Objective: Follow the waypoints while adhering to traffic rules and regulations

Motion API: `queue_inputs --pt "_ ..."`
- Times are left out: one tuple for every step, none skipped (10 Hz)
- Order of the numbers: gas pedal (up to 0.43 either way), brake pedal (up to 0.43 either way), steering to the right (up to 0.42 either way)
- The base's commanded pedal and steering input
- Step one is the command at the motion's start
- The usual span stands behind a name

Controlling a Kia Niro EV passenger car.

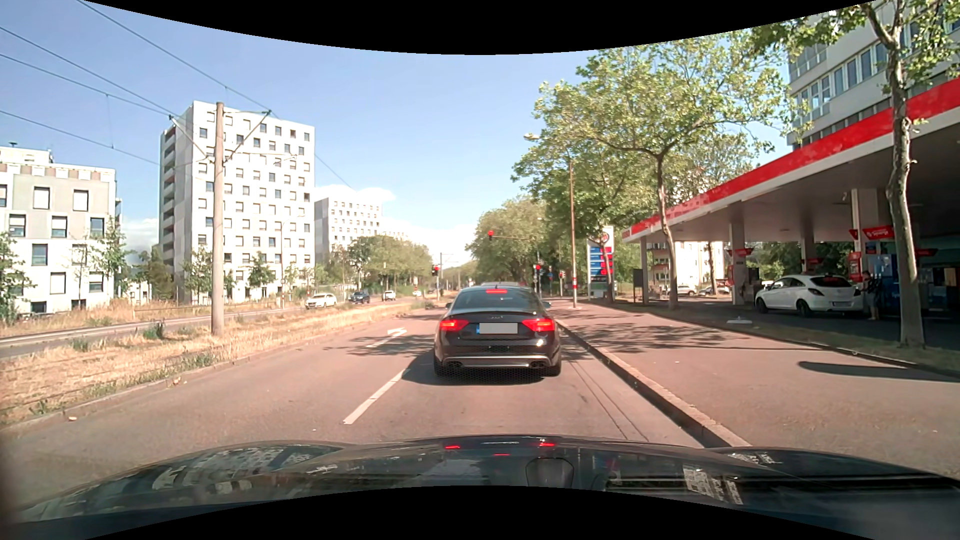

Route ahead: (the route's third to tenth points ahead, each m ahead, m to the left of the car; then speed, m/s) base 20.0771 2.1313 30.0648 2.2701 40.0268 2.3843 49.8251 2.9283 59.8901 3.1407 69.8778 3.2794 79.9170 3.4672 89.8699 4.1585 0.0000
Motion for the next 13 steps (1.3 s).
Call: queue_inputs --pt "0.000 0.000 -0.010" --pt "0.000 0.000 -0.010" --pt "0.000 0.000 -0.010" --pt "0.000 0.000 -0.010" --pt "0.000 0.000 -0.010" --pt "0.000 0.000 -0.010" --pt "0.000 0.000 -0.010" --pt "0.000 0.000 -0.010" --pt "0.000 0.000 -0.010" --pt "0.000 0.000 -0.010" --pt "0.000 0.000 -0.010" --pt "0.000 0.000 -0.010" --pt "0.000 0.000 -0.010"
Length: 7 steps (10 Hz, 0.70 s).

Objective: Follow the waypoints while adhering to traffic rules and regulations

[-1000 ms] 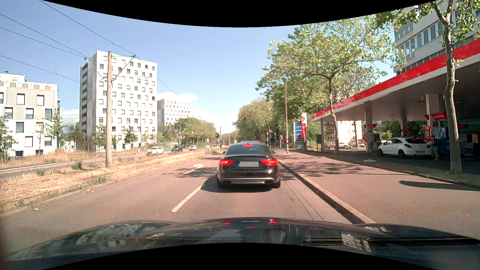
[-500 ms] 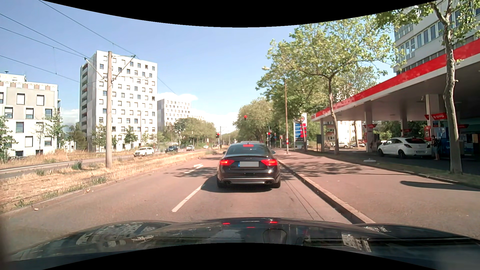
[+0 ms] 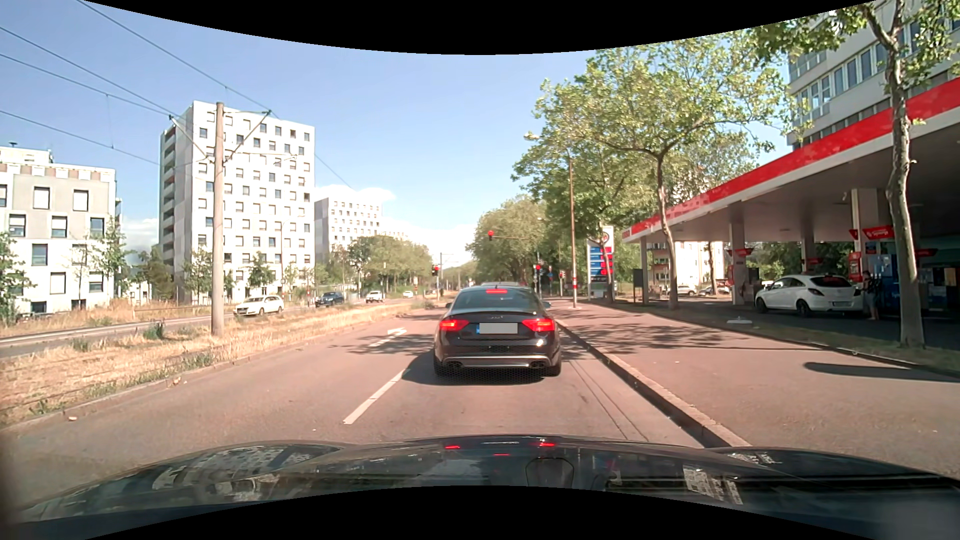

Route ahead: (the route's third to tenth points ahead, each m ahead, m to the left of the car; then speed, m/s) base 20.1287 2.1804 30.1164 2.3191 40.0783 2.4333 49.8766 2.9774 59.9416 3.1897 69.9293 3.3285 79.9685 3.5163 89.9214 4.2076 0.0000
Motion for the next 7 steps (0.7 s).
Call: queue_inputs --pt "0.000 0.000 -0.010" --pt "0.000 0.000 -0.010" --pt "0.000 0.000 -0.010" --pt "0.000 0.000 -0.010" --pt "0.000 0.000 -0.010" --pt "0.000 0.000 -0.010" --pt "0.000 0.000 -0.010"
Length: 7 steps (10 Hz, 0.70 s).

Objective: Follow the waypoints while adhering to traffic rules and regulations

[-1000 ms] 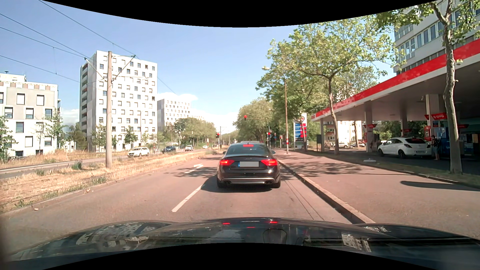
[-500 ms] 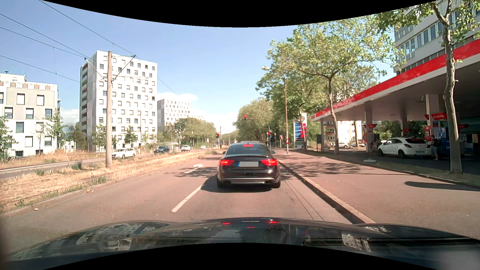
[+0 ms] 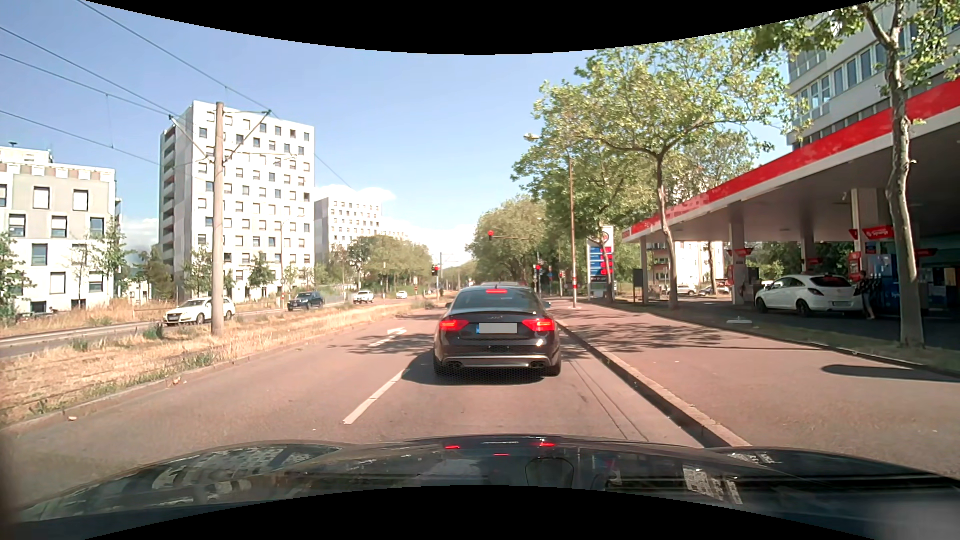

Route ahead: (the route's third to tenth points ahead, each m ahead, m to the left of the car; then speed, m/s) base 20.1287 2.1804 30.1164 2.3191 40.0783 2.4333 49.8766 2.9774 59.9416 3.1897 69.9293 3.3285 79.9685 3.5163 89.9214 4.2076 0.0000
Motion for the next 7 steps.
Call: queue_inputs --pt "0.000 0.000 -0.010" --pt "0.000 0.000 -0.010" --pt "0.000 0.000 -0.010" --pt "0.000 0.000 -0.010" --pt "0.000 0.000 -0.010" --pt "0.000 0.000 -0.010" --pt "0.000 0.000 -0.010"
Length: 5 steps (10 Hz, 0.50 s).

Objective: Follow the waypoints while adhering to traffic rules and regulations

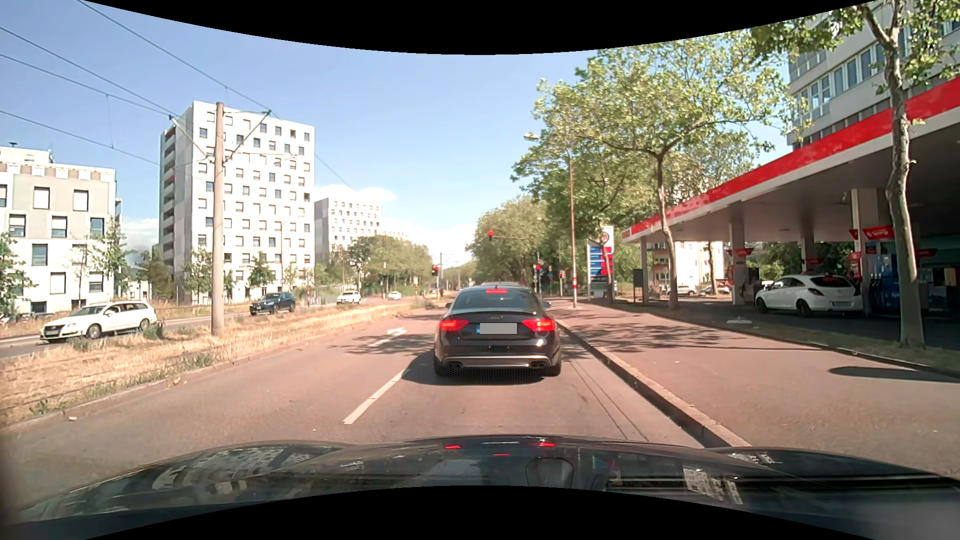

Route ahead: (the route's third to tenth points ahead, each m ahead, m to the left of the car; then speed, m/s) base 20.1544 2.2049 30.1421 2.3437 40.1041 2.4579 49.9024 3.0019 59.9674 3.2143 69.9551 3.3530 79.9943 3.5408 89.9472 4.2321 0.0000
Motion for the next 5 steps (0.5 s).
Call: queue_inputs --pt "0.000 0.000 -0.010" --pt "0.000 0.000 -0.010" --pt "0.000 0.000 -0.010" --pt "0.000 0.000 -0.010" --pt "0.000 0.000 -0.010"
